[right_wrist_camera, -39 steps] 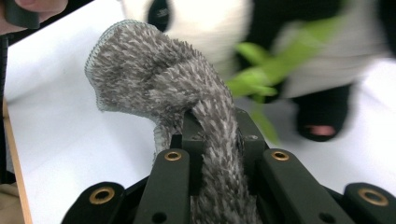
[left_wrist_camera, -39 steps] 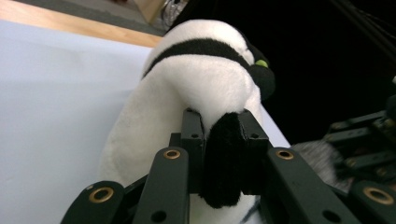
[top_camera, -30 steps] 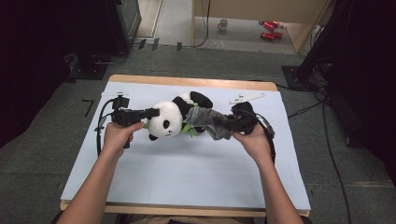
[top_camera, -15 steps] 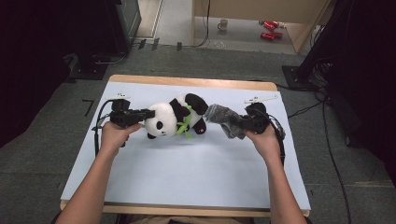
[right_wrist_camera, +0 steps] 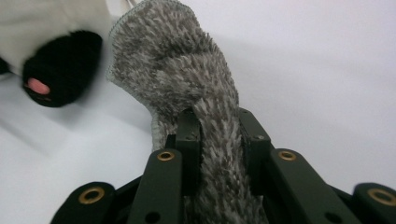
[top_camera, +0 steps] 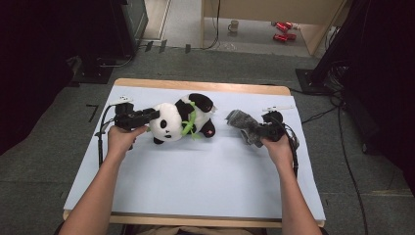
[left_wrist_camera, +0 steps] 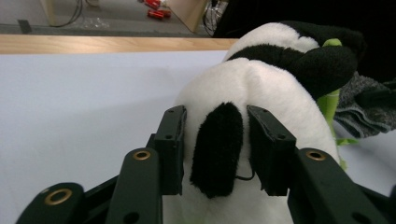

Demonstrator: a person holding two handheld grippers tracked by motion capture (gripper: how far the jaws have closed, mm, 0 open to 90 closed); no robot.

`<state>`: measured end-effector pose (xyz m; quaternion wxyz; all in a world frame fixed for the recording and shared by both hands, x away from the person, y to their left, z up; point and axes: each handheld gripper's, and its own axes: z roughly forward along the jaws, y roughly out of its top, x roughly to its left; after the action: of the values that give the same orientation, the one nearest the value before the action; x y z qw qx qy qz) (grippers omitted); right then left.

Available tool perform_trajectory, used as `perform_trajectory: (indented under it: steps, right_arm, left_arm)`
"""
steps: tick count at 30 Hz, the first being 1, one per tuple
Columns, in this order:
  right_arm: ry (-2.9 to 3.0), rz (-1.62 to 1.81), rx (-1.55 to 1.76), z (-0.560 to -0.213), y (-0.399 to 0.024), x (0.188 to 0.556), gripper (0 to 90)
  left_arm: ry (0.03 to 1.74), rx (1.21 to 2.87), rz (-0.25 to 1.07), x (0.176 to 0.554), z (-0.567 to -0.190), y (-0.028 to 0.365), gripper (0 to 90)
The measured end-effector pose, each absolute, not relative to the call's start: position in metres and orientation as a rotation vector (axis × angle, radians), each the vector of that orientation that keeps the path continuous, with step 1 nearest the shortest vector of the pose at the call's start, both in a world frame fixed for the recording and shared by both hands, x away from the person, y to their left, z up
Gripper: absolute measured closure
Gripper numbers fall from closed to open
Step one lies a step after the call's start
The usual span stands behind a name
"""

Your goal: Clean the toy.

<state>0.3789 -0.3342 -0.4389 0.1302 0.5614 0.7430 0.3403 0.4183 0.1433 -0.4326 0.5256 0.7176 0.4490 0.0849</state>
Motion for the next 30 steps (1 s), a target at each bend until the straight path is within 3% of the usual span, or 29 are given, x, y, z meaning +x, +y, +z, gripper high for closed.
perform_trajectory:
  steps: [10, 16, 21, 25, 30]
  right_arm:
    - [2.173, 0.916, 1.637, -0.458, -0.331, 0.389, 65.5]
    - [2.154, 0.946, 1.676, -0.462, -0.332, 0.391, 49.2]
    - [2.164, 0.948, 1.635, -0.462, -0.332, 0.392, 38.3]
    - [2.169, 0.933, 1.61, -0.461, -0.33, 0.391, 34.9]
    - [2.159, 0.946, 1.608, -0.459, -0.331, 0.39, 34.5]
  left_arm:
    - [1.135, 1.657, 0.229, 0.431, -0.441, 0.151, 53.9]
    - [1.146, 1.691, 0.32, 0.439, -0.442, 0.152, 52.9]
    - [1.161, 1.687, 0.295, 0.448, -0.443, 0.157, 48.7]
    - [1.159, 1.672, 0.308, 0.449, -0.441, 0.164, 42.5]
    - [1.094, 1.7, 0.419, 0.438, -0.426, 0.17, 44.9]
